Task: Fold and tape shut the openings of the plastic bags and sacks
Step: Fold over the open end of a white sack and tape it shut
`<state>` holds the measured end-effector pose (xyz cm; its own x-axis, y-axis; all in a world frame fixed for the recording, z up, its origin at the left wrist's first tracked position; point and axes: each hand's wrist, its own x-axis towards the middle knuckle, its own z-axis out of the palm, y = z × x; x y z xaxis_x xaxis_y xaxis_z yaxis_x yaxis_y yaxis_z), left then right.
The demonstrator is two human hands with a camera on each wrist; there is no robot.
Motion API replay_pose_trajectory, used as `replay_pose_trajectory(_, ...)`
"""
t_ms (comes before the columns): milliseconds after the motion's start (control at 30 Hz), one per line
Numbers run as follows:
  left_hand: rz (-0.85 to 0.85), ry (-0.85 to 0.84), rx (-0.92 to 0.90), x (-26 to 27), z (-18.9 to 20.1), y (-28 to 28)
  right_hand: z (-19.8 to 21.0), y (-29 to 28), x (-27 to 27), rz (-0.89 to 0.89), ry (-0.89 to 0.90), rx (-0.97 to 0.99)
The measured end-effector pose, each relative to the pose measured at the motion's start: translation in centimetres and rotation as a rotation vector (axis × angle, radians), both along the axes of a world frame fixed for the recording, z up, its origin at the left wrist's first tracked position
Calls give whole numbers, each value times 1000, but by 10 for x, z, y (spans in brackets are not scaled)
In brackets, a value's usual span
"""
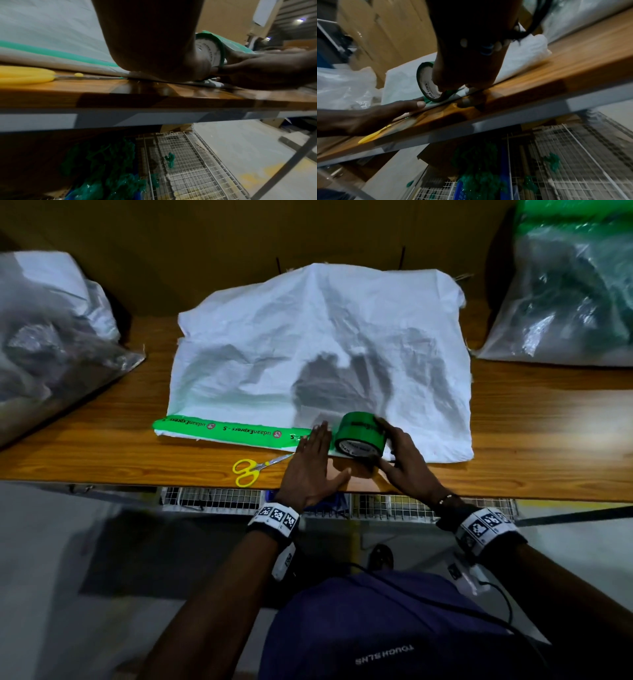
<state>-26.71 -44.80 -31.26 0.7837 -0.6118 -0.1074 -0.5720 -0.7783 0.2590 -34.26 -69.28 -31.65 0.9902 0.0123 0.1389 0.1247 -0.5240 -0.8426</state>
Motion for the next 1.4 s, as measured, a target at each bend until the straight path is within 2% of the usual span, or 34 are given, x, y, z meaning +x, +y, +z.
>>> replay_pose_trajectory(167, -20, -21, -1, 0, -4, 6, 11, 6, 6, 23, 9, -23)
replay_pose_trajectory(333, -53, -40, 5, 1, -3, 9, 45, -44, -1, 171, -32, -342)
replay_pose_trajectory(433, -66, -57, 10, 0, -2, 8, 50, -63, -9, 186, 45, -403)
replay_pose_trajectory(667, 11, -94, 23, 24, 4, 6, 13, -31, -2, 78, 8, 53)
replay_pose_trajectory(767, -3, -84, -85, 23, 12, -18, 4, -18, 6, 34, -33, 109)
replay_pose_trajectory(900, -38, 36, -133, 6, 2, -34, 16, -22, 4, 55, -34, -38)
replay_pose_trajectory(1000, -52, 20, -100, 6, -2, -30, 35, -43, 5, 143, -27, -234)
replay_pose_trajectory(1067, -71, 13, -89, 7, -2, -29, 44, -61, 4, 149, -5, -404)
replay_pose_trajectory(1133, -80, -1, -77, 6, -2, -31, 46, -71, 3, 150, -8, -483)
replay_pose_trajectory(1200, -62, -7, -47, 5, -1, -34, 37, -74, 4, 140, -28, -394)
replay_pose_trajectory(1333, 13, -15, -38, 0, 1, -52, 5, -66, -1, 82, 36, 49)
replay_pose_trajectory(1400, 2, 1, -84, -4, -3, -57, -3, -58, 0, 35, 33, 104)
